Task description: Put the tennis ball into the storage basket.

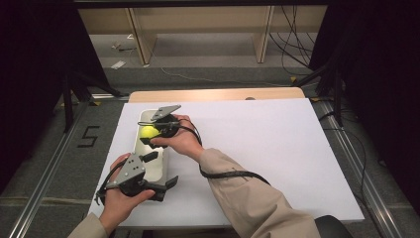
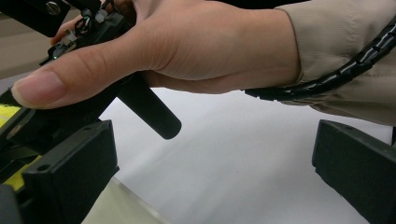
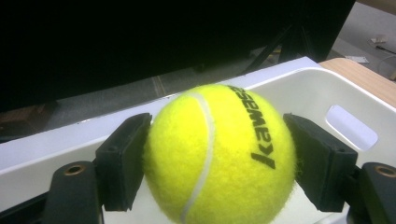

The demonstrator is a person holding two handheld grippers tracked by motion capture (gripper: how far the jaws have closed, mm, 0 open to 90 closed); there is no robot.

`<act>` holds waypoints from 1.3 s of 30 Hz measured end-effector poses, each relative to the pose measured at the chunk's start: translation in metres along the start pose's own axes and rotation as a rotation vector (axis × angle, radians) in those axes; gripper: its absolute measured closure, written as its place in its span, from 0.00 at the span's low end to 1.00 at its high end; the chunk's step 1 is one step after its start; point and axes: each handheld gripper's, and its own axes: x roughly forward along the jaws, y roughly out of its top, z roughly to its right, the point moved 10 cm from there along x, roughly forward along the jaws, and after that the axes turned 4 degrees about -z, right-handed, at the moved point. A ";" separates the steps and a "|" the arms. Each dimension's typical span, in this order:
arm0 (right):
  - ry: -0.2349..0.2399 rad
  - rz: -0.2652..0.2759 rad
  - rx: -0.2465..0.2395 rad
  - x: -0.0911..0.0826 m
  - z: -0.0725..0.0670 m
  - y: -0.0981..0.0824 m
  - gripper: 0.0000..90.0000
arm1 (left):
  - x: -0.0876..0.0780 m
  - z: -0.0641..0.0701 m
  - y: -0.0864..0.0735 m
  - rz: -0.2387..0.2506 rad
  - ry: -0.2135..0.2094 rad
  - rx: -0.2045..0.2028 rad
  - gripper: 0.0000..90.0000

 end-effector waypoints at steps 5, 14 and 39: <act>0.003 -0.011 0.000 0.001 0.000 -0.001 0.30 | 0.000 0.000 0.000 0.001 -0.001 -0.001 0.00; 0.010 -0.034 -0.013 0.005 -0.002 -0.005 0.30 | 0.000 0.000 0.000 0.002 -0.001 -0.002 0.00; 0.018 -0.058 -0.019 0.010 -0.005 -0.010 0.30 | 0.000 0.001 0.000 0.004 -0.003 -0.007 0.00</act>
